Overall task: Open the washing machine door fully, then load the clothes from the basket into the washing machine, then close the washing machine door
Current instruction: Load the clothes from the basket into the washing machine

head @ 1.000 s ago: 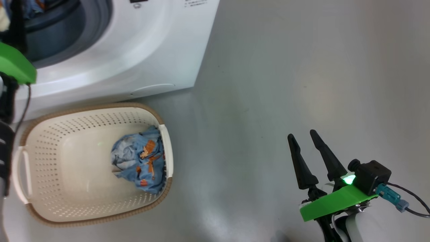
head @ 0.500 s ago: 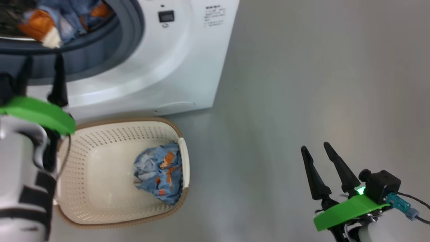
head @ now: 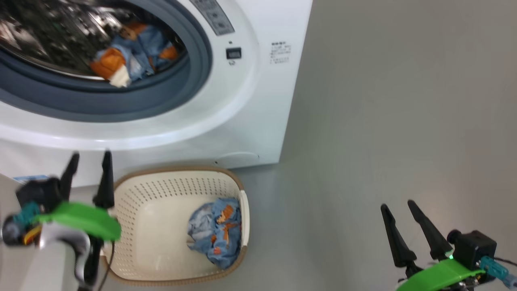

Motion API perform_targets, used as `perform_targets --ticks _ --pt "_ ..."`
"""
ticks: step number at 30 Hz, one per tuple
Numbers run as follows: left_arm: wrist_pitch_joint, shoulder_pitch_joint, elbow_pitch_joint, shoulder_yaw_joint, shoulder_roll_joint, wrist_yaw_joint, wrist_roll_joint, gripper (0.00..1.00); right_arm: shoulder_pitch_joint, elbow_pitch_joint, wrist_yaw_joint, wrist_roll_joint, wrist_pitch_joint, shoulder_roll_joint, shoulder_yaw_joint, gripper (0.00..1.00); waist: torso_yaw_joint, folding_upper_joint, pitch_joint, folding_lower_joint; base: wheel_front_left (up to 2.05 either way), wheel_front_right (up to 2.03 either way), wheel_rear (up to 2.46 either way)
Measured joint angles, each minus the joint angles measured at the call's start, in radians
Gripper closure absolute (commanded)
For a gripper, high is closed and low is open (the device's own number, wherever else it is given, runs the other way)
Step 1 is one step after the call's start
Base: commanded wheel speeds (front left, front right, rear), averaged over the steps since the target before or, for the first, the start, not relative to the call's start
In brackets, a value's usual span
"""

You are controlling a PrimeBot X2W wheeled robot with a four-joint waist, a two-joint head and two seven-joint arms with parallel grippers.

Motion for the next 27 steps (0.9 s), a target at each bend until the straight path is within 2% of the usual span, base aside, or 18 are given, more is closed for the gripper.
perform_targets --ticks 12,27 --pt "0.001 0.306 -0.153 0.049 -0.019 0.0 0.045 0.0 0.119 0.007 0.0 0.032 0.0 -0.051 -0.004 0.0 0.032 0.0 -0.137 0.0 0.0 0.0 0.0" --pt "0.001 0.554 -0.327 0.127 -0.08 0.0 0.069 0.0 0.208 -0.005 0.0 0.033 0.0 -0.054 -0.04 0.0 0.044 0.0 -0.216 0.0 0.0 0.0 0.0"
